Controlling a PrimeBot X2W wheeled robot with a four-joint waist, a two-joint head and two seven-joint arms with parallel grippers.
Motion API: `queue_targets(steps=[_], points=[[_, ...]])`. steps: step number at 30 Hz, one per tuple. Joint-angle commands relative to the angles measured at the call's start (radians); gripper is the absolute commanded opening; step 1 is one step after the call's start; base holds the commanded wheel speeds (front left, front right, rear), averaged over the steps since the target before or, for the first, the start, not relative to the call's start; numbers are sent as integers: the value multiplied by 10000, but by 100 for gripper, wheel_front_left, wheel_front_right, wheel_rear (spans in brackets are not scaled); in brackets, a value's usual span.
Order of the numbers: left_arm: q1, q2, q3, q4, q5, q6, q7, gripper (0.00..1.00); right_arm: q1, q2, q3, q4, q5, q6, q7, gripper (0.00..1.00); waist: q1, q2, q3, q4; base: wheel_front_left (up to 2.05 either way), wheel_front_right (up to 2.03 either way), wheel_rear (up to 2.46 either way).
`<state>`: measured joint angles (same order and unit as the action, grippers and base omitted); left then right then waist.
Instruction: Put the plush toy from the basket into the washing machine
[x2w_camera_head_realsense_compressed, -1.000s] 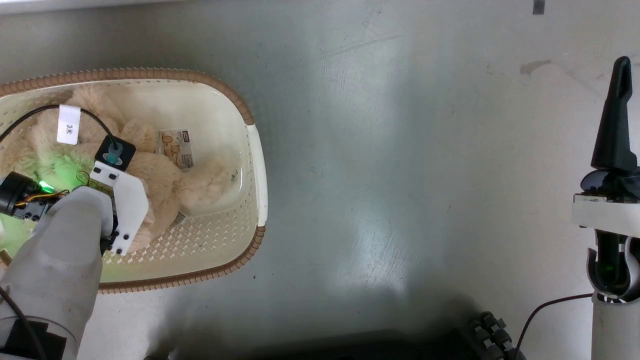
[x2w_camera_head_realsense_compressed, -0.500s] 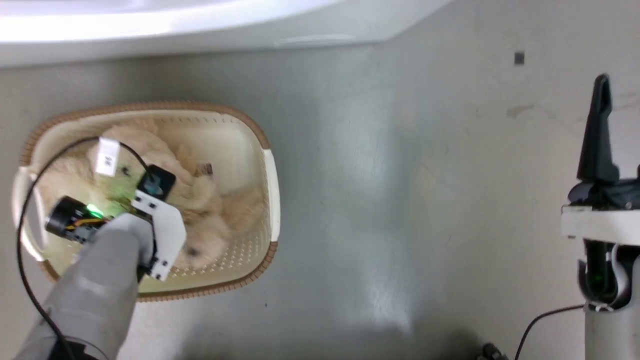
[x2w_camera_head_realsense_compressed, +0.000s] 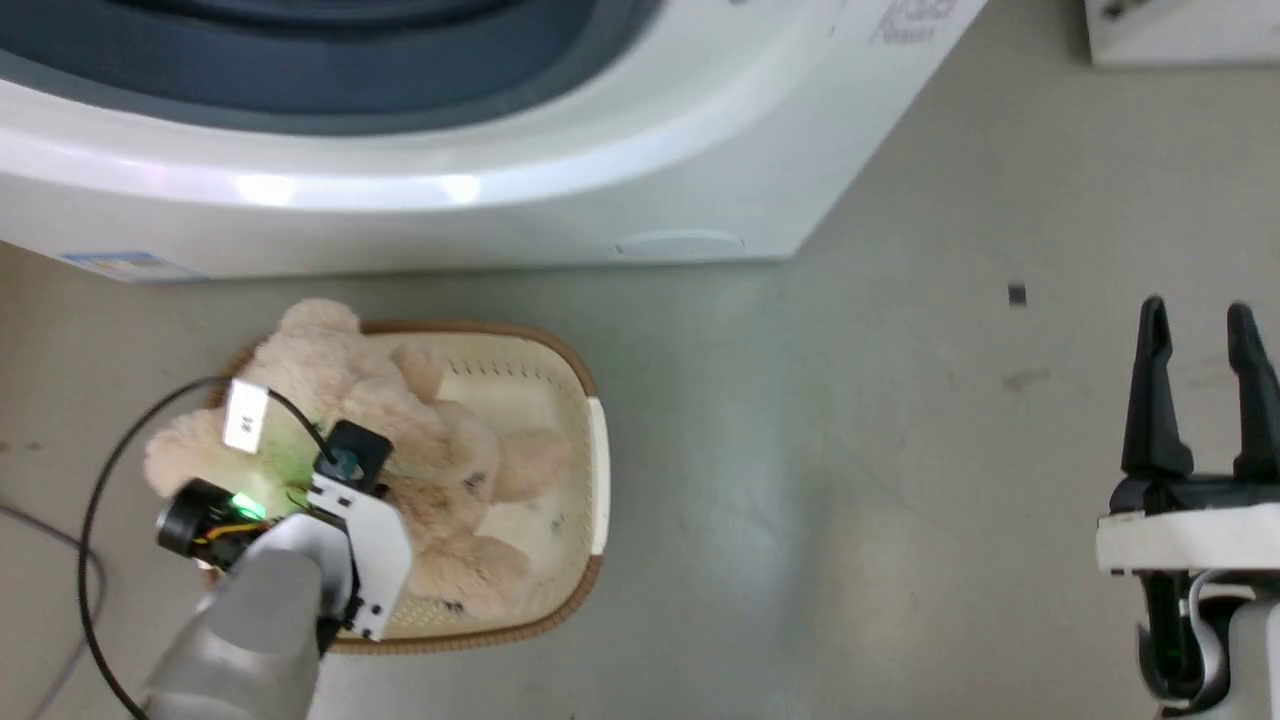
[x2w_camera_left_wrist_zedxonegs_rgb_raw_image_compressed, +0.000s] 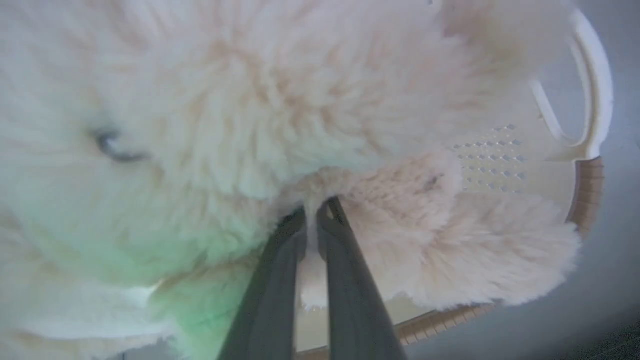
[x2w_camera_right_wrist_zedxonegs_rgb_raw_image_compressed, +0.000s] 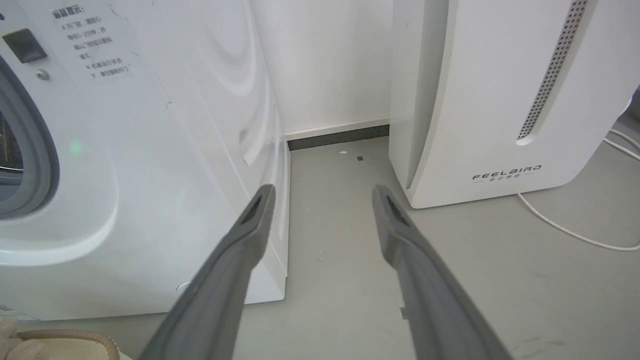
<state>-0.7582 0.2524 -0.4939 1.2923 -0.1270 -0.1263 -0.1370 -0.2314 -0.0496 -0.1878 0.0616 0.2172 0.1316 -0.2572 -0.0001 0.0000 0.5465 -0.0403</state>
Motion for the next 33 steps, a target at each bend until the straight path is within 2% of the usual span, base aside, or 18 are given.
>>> queue_targets(steps=[1, 9, 15, 26, 33], points=[[167, -134, 27, -15, -116, 13, -261, 0, 196, -6, -34, 91, -81, -9, -45, 100, 1, 0, -730, 346, 0, 0, 0], [542, -478, 77, -71, -339, 231, -1069, 0, 688, -6, -141, 299, -93, -9, -45, 100, 1, 0, -1681, 677, 0, 0, 0], [890, -673, 127, -595, -474, 471, -1236, 0, 1152, -6, -177, 457, -75, -9, -45, 100, 1, 0, -2449, 980, 0, 0, 0], [1900, -645, 372, -3465, -501, 1287, -1246, 0, 1734, -6, -293, 606, -13, -9, -46, 100, 1, 0, -3391, 1343, 0, 0, 0], [2407, -470, 689, -5315, -478, 1825, -1246, 0, 1800, -6, -305, 600, 9, -9, -46, 100, 1, 0, -3460, 1385, 0, 0, 0]])
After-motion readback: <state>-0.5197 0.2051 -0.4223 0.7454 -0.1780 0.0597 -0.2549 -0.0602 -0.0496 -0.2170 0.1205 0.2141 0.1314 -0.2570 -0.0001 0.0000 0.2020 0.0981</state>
